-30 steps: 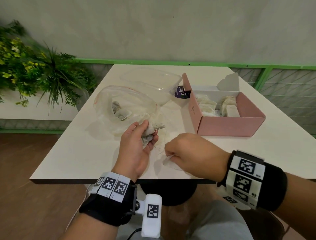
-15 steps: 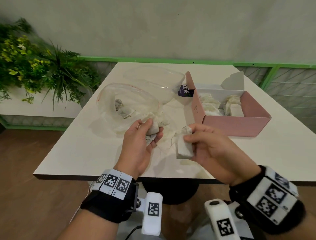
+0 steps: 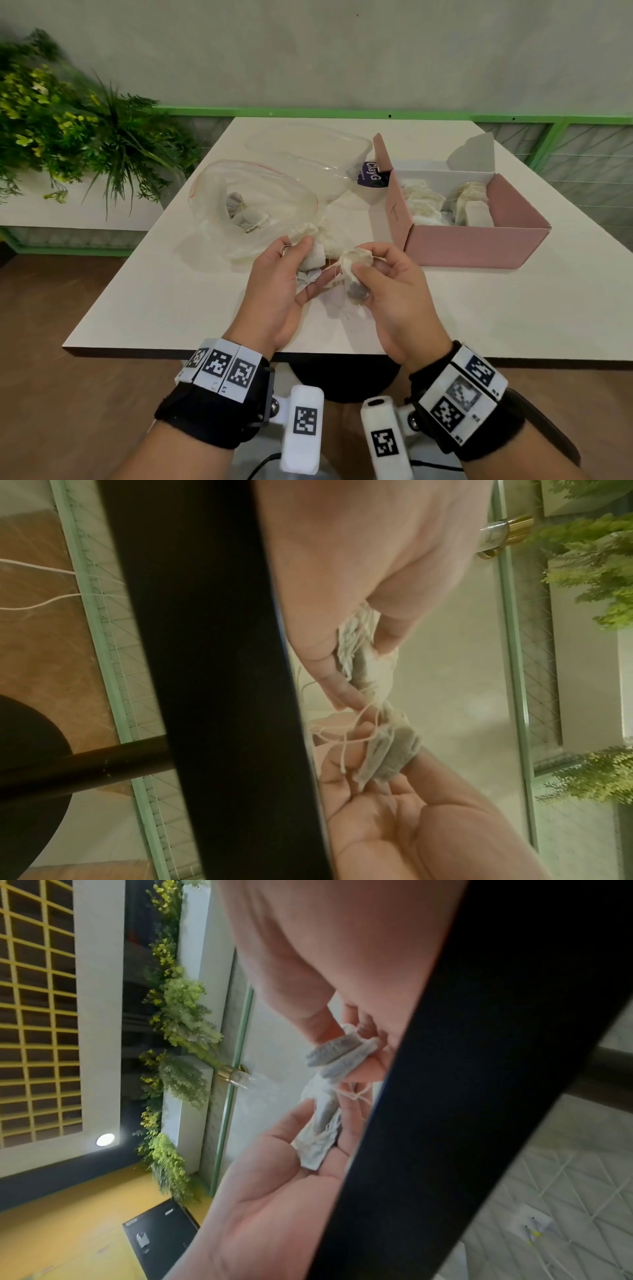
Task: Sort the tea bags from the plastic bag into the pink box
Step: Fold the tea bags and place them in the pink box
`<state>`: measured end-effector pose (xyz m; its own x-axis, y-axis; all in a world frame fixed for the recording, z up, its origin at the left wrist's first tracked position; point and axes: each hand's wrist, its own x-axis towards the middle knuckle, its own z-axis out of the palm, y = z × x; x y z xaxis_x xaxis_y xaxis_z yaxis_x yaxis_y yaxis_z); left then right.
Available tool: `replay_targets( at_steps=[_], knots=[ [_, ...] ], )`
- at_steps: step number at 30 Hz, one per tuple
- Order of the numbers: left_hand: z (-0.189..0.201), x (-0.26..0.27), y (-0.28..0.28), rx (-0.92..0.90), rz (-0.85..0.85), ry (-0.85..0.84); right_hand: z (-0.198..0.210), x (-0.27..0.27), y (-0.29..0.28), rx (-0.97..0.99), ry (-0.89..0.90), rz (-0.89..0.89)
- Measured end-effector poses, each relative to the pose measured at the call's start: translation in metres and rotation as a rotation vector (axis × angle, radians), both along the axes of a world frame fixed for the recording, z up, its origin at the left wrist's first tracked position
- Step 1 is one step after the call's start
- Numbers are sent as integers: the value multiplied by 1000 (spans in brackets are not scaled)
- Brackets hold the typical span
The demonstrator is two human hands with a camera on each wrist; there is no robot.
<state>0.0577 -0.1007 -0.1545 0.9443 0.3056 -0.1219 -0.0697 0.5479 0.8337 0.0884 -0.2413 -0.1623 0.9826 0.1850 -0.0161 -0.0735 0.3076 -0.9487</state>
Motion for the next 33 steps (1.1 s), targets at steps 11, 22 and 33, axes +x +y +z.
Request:
replay_targets(
  at_steps=[11, 22, 33],
  knots=[
    [-13, 3, -7, 453, -49, -24, -6, -2, -2, 104, -83, -1],
    [-12, 3, -8, 362, -2, 11, -6, 1, -9, 300, -42, 177],
    [-11, 2, -8, 361, -75, 9, -8, 4, -6, 155, -25, 68]
  ],
)
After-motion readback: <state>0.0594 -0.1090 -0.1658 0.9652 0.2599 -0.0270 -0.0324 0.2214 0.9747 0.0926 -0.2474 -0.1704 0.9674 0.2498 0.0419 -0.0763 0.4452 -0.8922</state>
